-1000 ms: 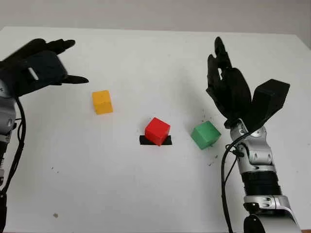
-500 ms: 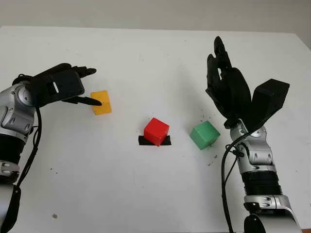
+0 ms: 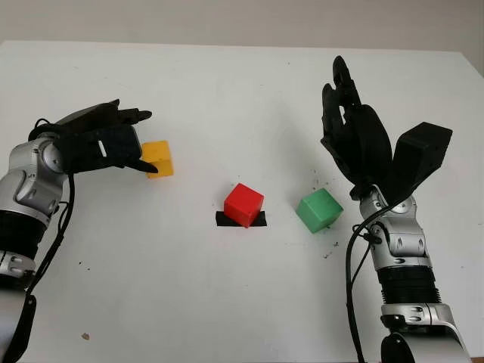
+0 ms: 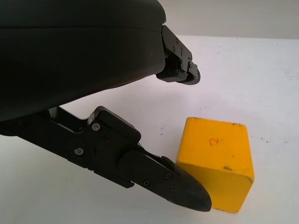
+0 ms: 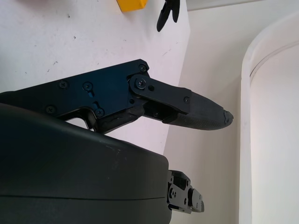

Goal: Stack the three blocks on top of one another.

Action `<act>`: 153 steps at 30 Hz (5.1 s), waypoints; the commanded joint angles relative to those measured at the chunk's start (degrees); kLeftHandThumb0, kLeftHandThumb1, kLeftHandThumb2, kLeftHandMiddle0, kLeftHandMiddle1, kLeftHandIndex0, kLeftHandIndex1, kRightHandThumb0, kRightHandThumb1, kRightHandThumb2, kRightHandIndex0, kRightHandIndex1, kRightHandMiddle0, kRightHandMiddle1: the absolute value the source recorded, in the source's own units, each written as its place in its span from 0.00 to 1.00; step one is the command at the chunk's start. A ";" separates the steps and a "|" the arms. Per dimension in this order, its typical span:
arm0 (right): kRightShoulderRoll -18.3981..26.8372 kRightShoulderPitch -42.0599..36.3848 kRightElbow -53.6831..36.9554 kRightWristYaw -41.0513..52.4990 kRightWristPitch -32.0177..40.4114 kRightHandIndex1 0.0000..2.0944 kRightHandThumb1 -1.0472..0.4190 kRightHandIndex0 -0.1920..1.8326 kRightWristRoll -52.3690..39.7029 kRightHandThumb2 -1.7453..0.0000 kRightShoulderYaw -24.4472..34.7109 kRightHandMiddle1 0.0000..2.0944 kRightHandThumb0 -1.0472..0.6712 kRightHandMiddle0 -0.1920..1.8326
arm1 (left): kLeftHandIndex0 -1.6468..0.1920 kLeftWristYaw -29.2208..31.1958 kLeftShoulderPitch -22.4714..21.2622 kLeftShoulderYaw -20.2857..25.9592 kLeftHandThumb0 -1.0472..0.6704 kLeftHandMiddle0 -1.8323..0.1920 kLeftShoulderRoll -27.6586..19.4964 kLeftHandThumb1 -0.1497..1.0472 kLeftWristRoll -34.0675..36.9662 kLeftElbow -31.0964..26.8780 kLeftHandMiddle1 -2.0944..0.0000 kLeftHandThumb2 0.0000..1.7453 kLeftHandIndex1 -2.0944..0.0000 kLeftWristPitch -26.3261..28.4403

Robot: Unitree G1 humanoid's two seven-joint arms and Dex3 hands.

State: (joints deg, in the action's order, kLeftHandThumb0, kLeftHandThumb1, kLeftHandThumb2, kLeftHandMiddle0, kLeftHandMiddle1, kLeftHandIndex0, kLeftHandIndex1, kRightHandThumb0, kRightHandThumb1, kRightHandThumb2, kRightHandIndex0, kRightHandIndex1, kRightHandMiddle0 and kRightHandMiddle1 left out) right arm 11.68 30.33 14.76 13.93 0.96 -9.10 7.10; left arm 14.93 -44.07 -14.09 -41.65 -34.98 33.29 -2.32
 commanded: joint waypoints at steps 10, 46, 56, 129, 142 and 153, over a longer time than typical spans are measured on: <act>0.68 0.53 -0.55 0.02 -0.15 0.00 0.00 0.00 -0.08 0.60 0.34 0.00 0.22 0.00 | 0.56 -4.03 1.49 -1.18 0.22 0.86 0.44 0.84 -1.51 0.76 0.96 0.03 0.89 -2.81; 0.70 0.22 -0.56 -0.22 -0.20 0.00 0.00 0.00 0.01 0.62 0.40 0.00 0.22 0.00 | 0.66 10.26 0.89 11.51 0.33 0.76 4.70 0.99 25.50 6.02 0.97 0.03 0.40 -3.06; 0.70 0.04 -1.04 -0.44 0.54 0.00 0.00 0.00 0.18 0.62 0.24 0.00 0.22 0.00 | 0.70 11.80 2.33 13.34 0.35 0.76 5.60 0.99 29.48 0.42 0.97 0.03 0.33 -4.05; 1.30 -0.09 -0.73 0.28 -0.59 0.00 0.00 0.00 -0.16 0.62 0.87 0.00 0.22 0.00 | 0.71 43.43 -8.75 9.41 0.33 0.81 17.91 0.99 40.26 11.00 0.98 0.03 0.25 -2.21; 1.41 -0.55 -1.57 0.23 -0.24 0.00 0.00 0.00 0.11 0.61 0.76 0.00 0.22 0.00 | 0.72 44.00 -8.40 8.73 0.34 0.81 17.79 0.99 39.24 12.08 0.97 0.03 0.26 -1.71; 1.39 -0.72 -1.74 0.15 -0.13 0.00 0.00 0.00 0.23 0.61 0.81 0.00 0.22 0.00 | 0.72 44.65 -7.91 8.55 0.35 0.81 18.55 0.99 38.55 12.84 0.98 0.03 0.25 -3.10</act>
State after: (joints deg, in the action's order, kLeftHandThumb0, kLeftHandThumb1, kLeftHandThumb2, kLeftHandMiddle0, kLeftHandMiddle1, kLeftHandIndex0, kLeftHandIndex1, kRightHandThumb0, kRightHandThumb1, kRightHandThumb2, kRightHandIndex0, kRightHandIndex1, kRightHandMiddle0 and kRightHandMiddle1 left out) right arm 12.28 30.03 14.36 13.96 0.80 -8.86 7.60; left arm 58.99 -51.25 -5.64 -23.45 3.33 45.85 -4.78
